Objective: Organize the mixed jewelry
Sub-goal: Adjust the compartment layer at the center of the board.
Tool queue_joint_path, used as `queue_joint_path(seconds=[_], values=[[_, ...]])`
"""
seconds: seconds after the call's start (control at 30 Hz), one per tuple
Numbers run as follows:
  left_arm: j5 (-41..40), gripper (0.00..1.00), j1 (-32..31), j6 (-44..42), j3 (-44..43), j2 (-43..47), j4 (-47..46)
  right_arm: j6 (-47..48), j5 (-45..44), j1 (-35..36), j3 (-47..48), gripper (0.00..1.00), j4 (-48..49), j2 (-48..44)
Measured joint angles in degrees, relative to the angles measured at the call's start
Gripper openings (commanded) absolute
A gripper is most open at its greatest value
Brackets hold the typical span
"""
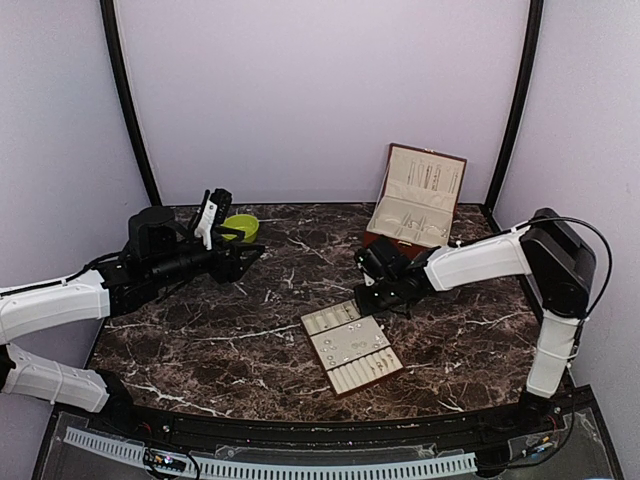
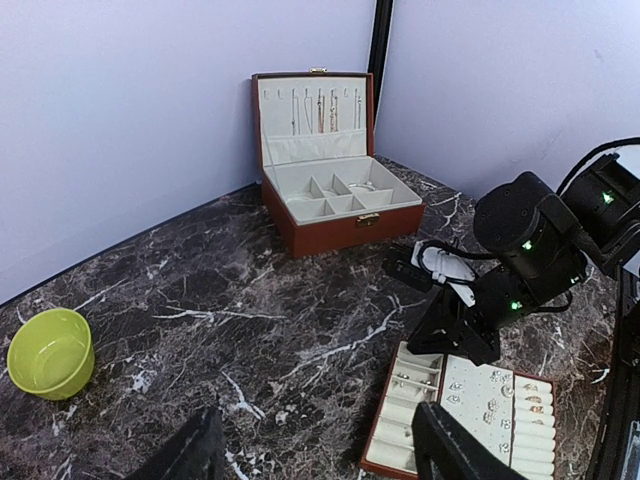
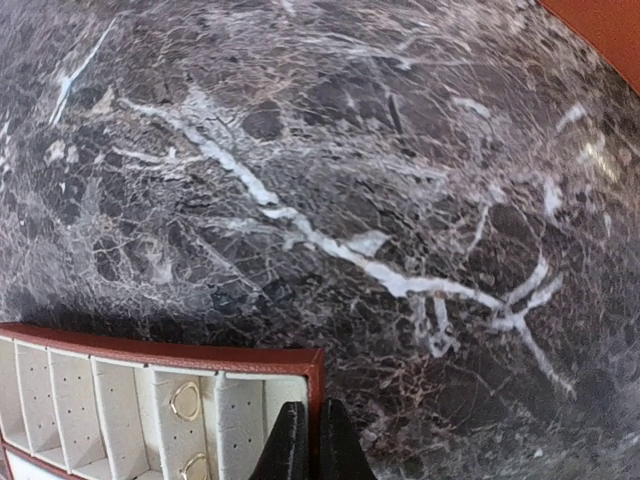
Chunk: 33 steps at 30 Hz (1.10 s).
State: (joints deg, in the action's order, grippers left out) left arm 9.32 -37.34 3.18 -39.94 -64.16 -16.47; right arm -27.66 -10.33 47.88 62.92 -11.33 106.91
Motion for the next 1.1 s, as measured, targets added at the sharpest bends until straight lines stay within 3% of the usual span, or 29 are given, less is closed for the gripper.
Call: queue_joint_path(seconds=[0.2, 0.53, 0.8, 1.1], values=[[0.0, 0.67, 0.0, 0.0, 0.0, 0.0, 0.0, 9.1, 1.2, 0.0, 3.8, 0.03, -0.5, 2.7], [0.0, 0.67, 0.0, 0.0, -0.1, 0.0, 0.0, 23.1, 11.2, -0.2, 9.5, 0.05, 2.2, 7.3], [0.0, 0.67, 0.0, 0.0, -0.1, 0.0, 0.0, 27.6, 14.0, -0.2, 12.4, 0.27, 4.0, 8.1], [0.1, 0.67, 0.0, 0.0, -0.1, 0.0, 0.0, 25.6, 11.7, -0.8, 8.6, 0.34, 3.5, 4.4]])
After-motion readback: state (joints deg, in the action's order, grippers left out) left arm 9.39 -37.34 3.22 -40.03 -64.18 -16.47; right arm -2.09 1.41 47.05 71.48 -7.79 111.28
